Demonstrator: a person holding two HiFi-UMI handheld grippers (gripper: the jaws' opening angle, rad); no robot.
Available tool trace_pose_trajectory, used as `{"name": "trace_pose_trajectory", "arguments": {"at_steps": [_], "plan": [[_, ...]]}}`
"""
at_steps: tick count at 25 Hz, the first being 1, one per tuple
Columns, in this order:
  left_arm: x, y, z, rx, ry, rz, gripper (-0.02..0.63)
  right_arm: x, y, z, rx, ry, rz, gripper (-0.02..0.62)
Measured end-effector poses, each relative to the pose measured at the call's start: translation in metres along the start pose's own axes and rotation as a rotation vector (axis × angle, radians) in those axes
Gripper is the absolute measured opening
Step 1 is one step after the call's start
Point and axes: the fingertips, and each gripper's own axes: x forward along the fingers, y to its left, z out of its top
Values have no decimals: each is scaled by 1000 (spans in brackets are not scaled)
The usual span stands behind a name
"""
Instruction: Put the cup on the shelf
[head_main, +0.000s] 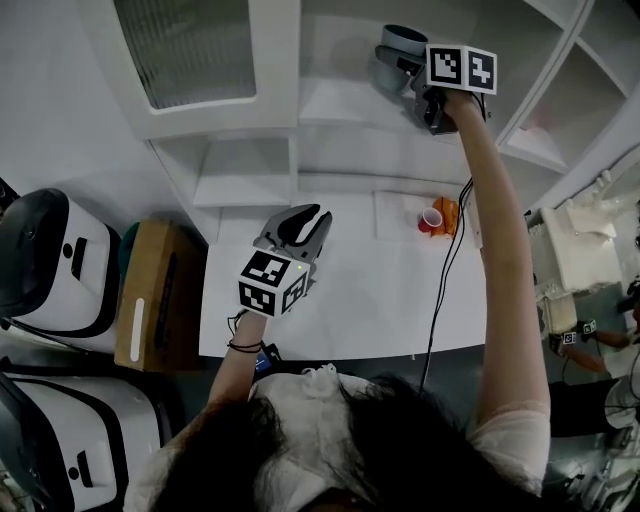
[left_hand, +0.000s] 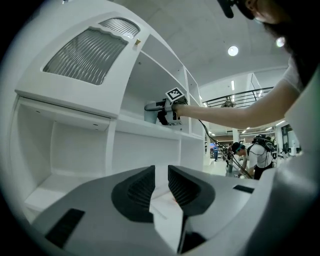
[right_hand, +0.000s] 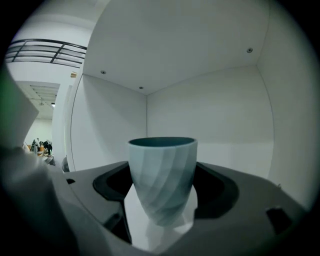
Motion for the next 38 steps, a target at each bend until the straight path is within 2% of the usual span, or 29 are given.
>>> {"name": "trace_pose_trajectory", "arguments": {"at_steps": [9,18,27,33,38], "plan": [[-8,15,-3,-12,1,32,91,12,-7,-16,-28,75,0,357],[-9,25,-6,-30,-5,29,91,13,-5,-18,-4,66,26,357],[-13,31,-9,-36,-1,33,91,11,-6,-17,-11,75,-10,359],[-23,41,-9,-43,-8,45,91,10,-4,-20,-25,126,-22,359],[-27,47,-10,-50,-11,43,91,9,-6,-25,21,138,-24,359]]}}
